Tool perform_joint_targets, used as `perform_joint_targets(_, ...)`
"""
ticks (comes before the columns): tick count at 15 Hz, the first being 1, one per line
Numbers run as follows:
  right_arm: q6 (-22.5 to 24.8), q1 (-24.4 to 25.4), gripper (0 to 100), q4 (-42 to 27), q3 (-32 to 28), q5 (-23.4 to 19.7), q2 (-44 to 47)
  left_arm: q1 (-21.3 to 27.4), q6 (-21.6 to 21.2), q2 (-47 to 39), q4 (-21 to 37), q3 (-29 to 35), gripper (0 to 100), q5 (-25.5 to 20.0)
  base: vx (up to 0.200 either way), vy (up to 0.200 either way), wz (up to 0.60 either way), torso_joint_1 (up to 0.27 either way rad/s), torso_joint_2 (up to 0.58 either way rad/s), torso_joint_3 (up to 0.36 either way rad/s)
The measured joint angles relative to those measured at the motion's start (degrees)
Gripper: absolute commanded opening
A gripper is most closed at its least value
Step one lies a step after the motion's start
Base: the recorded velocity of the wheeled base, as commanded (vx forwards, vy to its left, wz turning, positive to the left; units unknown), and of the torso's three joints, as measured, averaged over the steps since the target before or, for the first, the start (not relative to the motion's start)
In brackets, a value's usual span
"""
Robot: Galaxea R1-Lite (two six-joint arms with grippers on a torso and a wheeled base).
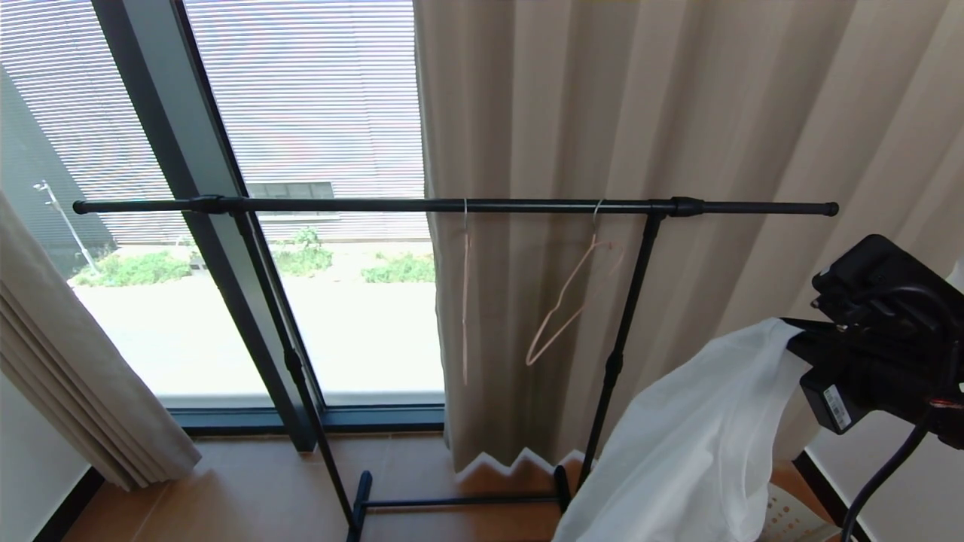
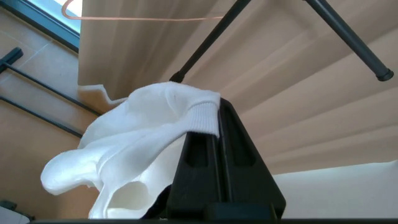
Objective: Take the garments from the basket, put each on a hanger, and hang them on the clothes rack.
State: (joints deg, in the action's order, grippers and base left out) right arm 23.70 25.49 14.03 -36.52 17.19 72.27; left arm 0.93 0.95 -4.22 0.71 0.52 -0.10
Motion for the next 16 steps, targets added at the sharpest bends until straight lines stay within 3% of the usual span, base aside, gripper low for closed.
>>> perform_joint_targets(6, -0.6, 1.8, 0, 0.2, 0.1, 0.0, 0.9, -0.3, 0.0, -4.5, 0.1, 0.0, 100, 0.1, 0.0, 0.0, 0.0, 0.0, 0.0, 0.0)
perform_joint_targets(8, -4.2, 2.7, 0, 0.2, -0.1, -0.3, 1.7, 1.6, 0.1, -10.0, 0.0, 0.0, 100, -0.8, 0.0, 0.0, 0.0, 0.0, 0.0, 0.0)
perform_joint_targets(11, -7.9, 4.5, 0, 0.2, -1.0, -0.3, 3.9, 8.1, 2.3, -21.4, -1.7, 2.1, 100, -6.2, 0.0, 0.0, 0.0, 0.0, 0.0, 0.0)
perform_joint_targets(14, -14.5, 7.5, 0, 0.0, -3.3, -0.2, 6.0, 12.0, 6.0, -35.1, -3.9, 8.1, 100, -13.4, 0.0, 0.0, 0.0, 0.0, 0.0, 0.0)
perform_joint_targets(16, -18.0, 8.4, 0, -0.1, -4.4, -0.2, 7.3, 14.4, 7.7, -44.0, -5.4, 12.6, 100, -15.3, 0.0, 0.0, 0.0, 0.0, 0.0, 0.0)
